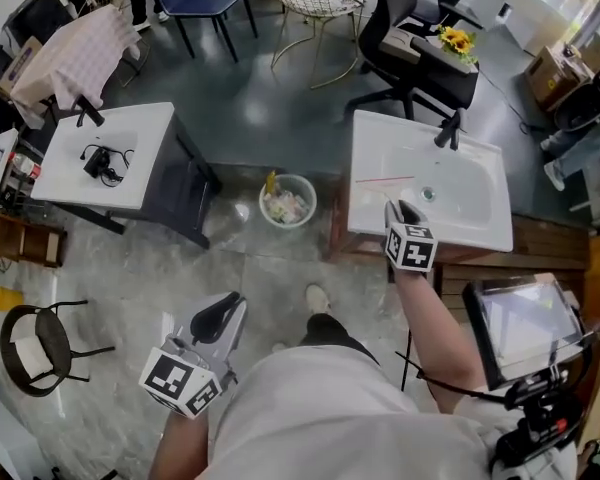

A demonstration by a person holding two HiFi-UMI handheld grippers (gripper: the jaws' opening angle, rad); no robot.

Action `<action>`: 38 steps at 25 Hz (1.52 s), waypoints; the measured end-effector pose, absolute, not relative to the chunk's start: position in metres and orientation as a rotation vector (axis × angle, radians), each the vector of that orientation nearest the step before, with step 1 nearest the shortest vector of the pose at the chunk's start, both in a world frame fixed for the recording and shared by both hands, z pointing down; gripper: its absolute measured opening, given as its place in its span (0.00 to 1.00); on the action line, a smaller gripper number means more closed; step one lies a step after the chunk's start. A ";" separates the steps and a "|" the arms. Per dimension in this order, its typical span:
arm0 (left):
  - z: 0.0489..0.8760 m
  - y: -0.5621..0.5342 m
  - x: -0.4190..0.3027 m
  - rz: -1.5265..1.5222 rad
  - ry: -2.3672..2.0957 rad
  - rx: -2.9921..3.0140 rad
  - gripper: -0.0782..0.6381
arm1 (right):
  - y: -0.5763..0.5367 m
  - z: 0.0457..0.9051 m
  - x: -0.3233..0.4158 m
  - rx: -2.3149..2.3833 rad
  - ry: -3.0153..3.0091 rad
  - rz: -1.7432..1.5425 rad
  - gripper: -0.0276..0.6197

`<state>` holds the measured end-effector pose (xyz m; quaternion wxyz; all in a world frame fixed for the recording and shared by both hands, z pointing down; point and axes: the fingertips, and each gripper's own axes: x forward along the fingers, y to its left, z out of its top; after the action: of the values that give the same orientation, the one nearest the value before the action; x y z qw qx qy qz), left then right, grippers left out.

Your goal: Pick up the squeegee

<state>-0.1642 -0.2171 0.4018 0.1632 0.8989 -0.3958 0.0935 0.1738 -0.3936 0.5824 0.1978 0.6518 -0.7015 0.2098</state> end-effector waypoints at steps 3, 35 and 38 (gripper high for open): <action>0.403 -0.195 -0.170 0.253 -1.102 2.578 0.17 | -0.363 0.569 0.166 1.830 -1.978 0.574 0.20; 0.420 -0.107 -0.161 0.236 -0.900 2.666 0.12 | -0.194 0.487 0.100 1.736 -2.178 0.443 0.20; 0.422 -0.106 -0.161 0.236 -0.901 2.662 0.12 | -0.191 0.484 0.096 1.722 -2.190 0.430 0.20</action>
<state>-0.1608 -0.1063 0.4221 0.1601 0.9317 -0.3154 0.0827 0.0957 -0.1912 0.4843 0.1606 0.6029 -0.7668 0.1505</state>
